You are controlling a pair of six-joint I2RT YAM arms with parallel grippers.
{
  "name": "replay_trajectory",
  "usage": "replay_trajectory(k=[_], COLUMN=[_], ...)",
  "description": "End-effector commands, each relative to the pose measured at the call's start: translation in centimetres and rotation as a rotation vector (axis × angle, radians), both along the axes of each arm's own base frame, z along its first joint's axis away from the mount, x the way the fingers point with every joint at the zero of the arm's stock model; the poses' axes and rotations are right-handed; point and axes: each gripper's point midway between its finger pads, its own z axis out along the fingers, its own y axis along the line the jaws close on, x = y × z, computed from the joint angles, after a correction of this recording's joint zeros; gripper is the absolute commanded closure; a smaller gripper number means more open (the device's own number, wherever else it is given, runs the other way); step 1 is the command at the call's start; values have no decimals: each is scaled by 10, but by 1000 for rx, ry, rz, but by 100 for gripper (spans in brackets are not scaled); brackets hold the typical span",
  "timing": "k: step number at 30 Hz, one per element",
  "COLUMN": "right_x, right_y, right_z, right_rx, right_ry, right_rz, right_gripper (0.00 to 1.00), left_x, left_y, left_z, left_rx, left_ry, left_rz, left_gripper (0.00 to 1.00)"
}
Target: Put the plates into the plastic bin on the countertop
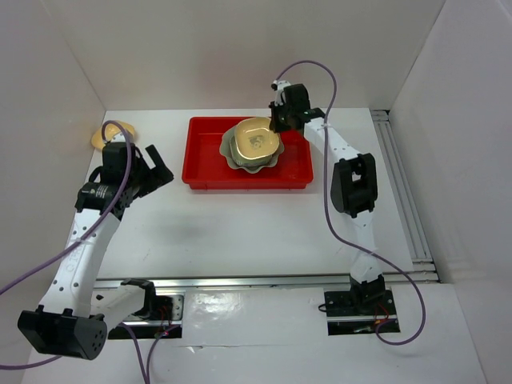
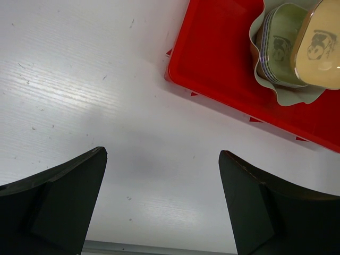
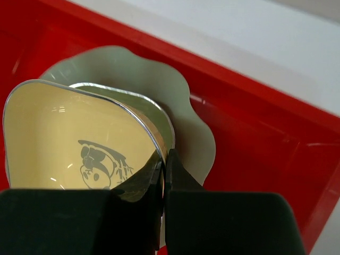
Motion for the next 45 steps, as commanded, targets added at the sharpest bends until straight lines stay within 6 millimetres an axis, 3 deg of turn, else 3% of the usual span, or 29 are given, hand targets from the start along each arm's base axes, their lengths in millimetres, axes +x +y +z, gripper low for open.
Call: replay_trajectory(k=[1, 6, 9, 10, 11, 13, 15, 20, 21, 23, 24, 26, 27, 28, 29, 30, 31, 32, 33, 34, 35, 36, 38, 39, 41, 42, 43, 44, 45], right_x=[-3, -9, -10, -10, -8, -10, -5, -7, -14, -26, -37, -60, -83, -95, -109, -135, -149, -169, -187, -214, -236, -251, -286, -298, -328, -336, -344, -353, -368], right_y=[11, 22, 32, 32, 33, 49, 52, 55, 56, 54, 42, 43, 32, 28, 22, 10, 8, 18, 22, 21, 35, 38, 45, 49, 56, 57, 59, 58, 65], right_z=[18, 9, 13, 13, 27, 49, 74, 108, 139, 154, 190, 199, 236, 220, 222, 247, 245, 207, 204, 231, 226, 197, 205, 185, 171, 168, 163, 166, 147], right_rx=[48, 42, 70, 70, 80, 103, 106, 141, 161, 166, 180, 170, 192, 169, 174, 210, 221, 214, 237, 311, 339, 326, 396, 382, 401, 413, 415, 443, 427], right_ry=[-37, -19, -27, -27, -53, -87, -143, -192, -251, -280, -342, -353, -408, -369, -359, -385, -373, -299, -297, -356, -346, -298, -301, -272, -236, -235, -235, -244, -216], right_rz=[-7, 13, 21, 21, 22, 43, 20, 0, -6, -16, -72, -90, -111, -152, -168, -184, -187, -150, -117, -76, -14, 14, 67, 97, 132, 140, 151, 158, 200], right_gripper=[100, 97, 72, 58, 33, 31, 26, 22, 21, 13, 6, 1, 1, 1, 1, 1, 1, 1, 1, 1, 1, 1, 1, 1, 1, 1, 1, 1, 1], left_x=[5, 5, 5, 5, 5, 5, 4, 6, 6, 11, 14, 22, 31, 40, 46, 54, 60, 69, 77, 89, 106, 117, 151, 159, 187, 189, 199, 203, 215], left_y=[0, 0, 1, 1, 1, 1, 1, 1, 0, -3, 1, 3, 15, 22, 33, 56, 67, 73, 81, 86, 90, 94, 104, 115, 138, 148, 155, 168, 170], left_z=[9, 9, 9, 9, 9, 9, 5, 7, 7, -4, -7, -10, -17, -11, -12, -20, -22, -16, -15, -12, -16, -17, -22, -28, -41, -26, -55, -60, -55], left_rx=[6, 6, 13, 13, 13, 13, 14, 13, 5, -13, -28, -74, -83, -106, -114, -127, -141, -178, -194, -212, -232, -232, -223, -190, -163, -171, -186, -200, -229], left_ry=[-47, -47, -47, -47, -47, -47, -38, -47, -47, -18, -4, 9, 31, 24, 31, 60, 67, 49, 43, 20, 19, 9, -27, -19, -1, -28, 42, 55, 35], left_rz=[-18, -18, -23, -23, -23, -23, -23, -23, -17, -13, 5, 35, 70, 92, 132, 210, 250, 283, 316, 330, 347, 359, 364, 405, 483, 518, 549, 583, 608], left_gripper=[0, 0, 0, 0, 0, 0, 0, 0, 0, 0, 0, 0, 0, 0, 0, 0, 0, 0, 0, 0, 0, 0, 0, 0, 0, 0, 0, 0, 0])
